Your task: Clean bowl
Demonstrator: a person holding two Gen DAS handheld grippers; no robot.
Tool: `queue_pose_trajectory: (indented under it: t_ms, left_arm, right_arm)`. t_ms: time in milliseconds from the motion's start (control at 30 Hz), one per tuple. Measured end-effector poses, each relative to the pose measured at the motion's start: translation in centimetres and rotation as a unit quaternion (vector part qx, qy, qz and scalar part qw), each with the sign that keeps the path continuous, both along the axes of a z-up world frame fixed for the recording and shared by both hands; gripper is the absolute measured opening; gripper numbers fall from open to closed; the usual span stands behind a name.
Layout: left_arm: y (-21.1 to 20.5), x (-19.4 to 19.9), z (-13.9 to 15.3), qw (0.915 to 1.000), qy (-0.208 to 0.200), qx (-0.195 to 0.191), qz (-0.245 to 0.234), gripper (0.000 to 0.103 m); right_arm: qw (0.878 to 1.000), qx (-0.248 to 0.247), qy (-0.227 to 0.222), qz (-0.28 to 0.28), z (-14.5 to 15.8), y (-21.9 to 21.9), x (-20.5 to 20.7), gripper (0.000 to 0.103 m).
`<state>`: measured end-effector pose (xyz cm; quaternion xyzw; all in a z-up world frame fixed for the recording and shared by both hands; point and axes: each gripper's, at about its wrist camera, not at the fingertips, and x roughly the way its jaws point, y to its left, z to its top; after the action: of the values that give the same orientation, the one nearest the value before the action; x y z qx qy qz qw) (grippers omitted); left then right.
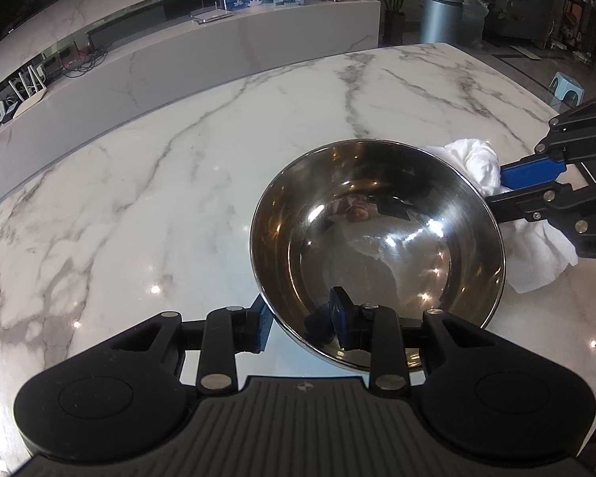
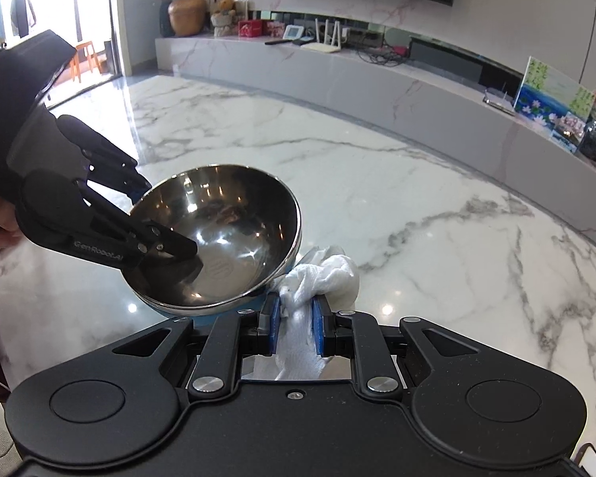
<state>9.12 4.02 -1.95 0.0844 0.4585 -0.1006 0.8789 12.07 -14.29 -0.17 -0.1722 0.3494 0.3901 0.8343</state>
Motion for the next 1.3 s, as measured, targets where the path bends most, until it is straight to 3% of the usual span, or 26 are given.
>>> queue_pose_trajectory:
  t_ms: [433, 833, 933, 1067, 1233, 1300]
  left_arm:
    - [-0.1, -0.2, 0.0, 0.9997, 0.000, 0.003, -0.024, 0.029]
    - [-0.1, -0.8, 0.2, 0.9994, -0.003, 0.002, -0.034, 0.031]
    - [0.1, -0.8, 0.2, 0.9995, 0.002, -0.008, -0.031, 0.031]
    - [1.0, -0.8, 0.3, 0.9982, 0.027, -0.051, -0.017, 0.046]
    - [1.5, -0.6, 0.0, 0.9960, 0.048, -0.075, -0.002, 0.046]
    - [1.6, -0.5, 0.0, 0.9954, 0.050, -0.081, 0.002, 0.041]
  right_arm:
    - [0.998, -0.047, 0.013, 0.035, -1.8, 1.3, -1.0, 0.016]
    - [0.998, -0.049, 0.028, 0.038, -2.7, 1.4, -0.8, 0.016]
    - [0.998, -0.048, 0.029, 0.038, -2.8, 1.4, -0.7, 0.016]
    - [0.998, -0.049, 0.030, 0.039, -2.8, 1.4, -0.7, 0.016]
    - [0.997, -0.051, 0.031, 0.040, -2.8, 1.4, -0.7, 0.016]
    - [0.997, -0.052, 0.032, 0.041, -2.8, 1.5, -0.7, 0.016]
